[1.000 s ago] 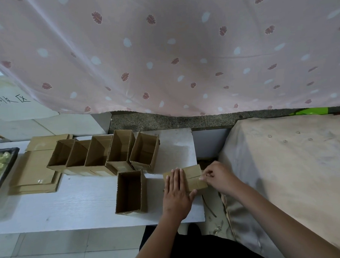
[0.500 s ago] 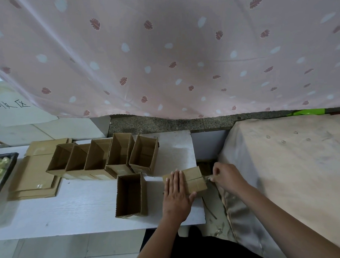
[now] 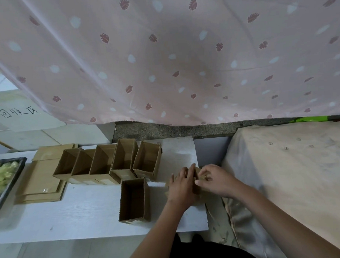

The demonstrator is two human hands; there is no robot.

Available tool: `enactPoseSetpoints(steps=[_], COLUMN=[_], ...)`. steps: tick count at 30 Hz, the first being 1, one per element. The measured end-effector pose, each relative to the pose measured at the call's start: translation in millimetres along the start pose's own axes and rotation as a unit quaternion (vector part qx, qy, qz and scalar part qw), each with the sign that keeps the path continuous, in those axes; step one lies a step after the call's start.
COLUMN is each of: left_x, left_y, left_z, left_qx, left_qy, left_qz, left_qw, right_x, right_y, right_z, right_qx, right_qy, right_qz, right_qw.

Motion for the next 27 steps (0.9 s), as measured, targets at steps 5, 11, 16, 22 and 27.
enactPoseSetpoints(steps=[5,11,16,22,27], left_x=[-5.2,-21.6,-23.8,-34.9,-43.3], left_y=[12.2,26.5,29.9,25.9,26.3], left_z=[-19.3,-37.0,-35.0,-18.2,-13.8], left_qx=[0.023,0.074,0.07,0.019,0.033], left_qy=[0.117,0.136,0.046,-0.039,-0.073], left_qz=[0.016,0.01,0.014,-0.015,-0.012], left_qw=[0.993,0.988,0.996,0.999,0.997], right_x=[13.0,8.8,-8.1,-22.0,-27.5], right_y=[5.7,4.2,-1.7,-7.4,-9.1], right_z=[2.3,10.4,11.8,11.4,13.9], right_qx=[0.025,0.033,0.011,0.005,-0.022], right_qy=[0.05,0.095,0.097,0.075,0.044], right_qz=[0.077,0.094,0.073,0.044,0.018], right_qw=[0.995,0.99,0.993,0.996,0.999])
Point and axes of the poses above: each hand's wrist, its own y-axis away from the middle knuckle, its own x-axis out of the back of the hand, z = x × y, the point moved 3 cm from there along -y, towards the middle knuckle, and after that the axes turned 5 degrees about -z, right-handed, at the moved point
